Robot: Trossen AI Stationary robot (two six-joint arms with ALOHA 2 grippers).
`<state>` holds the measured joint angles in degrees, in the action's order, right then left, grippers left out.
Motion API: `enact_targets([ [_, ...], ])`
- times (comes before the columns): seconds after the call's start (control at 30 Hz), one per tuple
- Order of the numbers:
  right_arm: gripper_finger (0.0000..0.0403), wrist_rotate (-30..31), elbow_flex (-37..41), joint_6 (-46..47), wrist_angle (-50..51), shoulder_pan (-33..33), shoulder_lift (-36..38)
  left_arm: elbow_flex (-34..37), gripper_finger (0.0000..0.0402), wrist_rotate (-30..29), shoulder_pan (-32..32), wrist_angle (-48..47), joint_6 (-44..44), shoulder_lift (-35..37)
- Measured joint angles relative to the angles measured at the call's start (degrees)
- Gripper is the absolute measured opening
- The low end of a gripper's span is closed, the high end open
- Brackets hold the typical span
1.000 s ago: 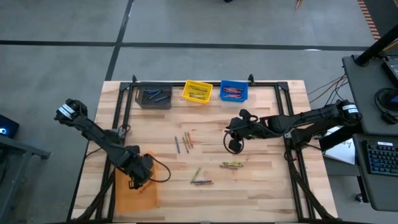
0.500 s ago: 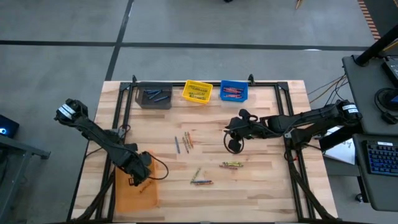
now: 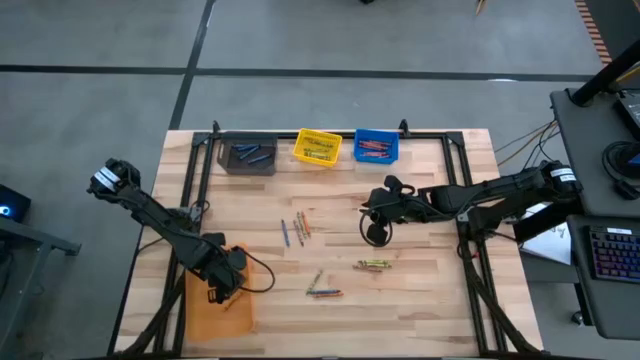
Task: Sort crayons
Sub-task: Put the green crayon into the yellow bin
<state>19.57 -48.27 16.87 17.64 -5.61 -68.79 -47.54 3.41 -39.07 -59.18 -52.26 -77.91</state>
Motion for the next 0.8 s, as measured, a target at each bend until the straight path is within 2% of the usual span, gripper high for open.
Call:
enact_targets([
  [0.1,0.0061,0.0,0.0,2.1,0.0,0.0,0.0,-4.1,0.0114,-3.6,0.3,-2.6,2.2,0.0],
  [0.33,0.0063,-0.9,0.0,6.2,0.0,0.0,0.0,-14.6,0.0101,-18.0,2.4,-8.4,10.2,0.1],
  [0.5,0.0059,-7.0,0.0,8.4,-0.8,0.0,0.0,-19.9,0.0086,-27.2,5.4,-8.2,19.9,1.2],
  [0.67,0.0059,-10.4,0.0,10.6,-1.2,-0.2,0.0,-21.8,0.0076,-32.1,9.0,-3.8,30.9,4.1],
  [0.8,0.0059,-13.9,0.0,12.4,-1.4,-0.2,0.0,-19.7,0.0076,-32.5,11.5,5.7,40.5,7.9],
])
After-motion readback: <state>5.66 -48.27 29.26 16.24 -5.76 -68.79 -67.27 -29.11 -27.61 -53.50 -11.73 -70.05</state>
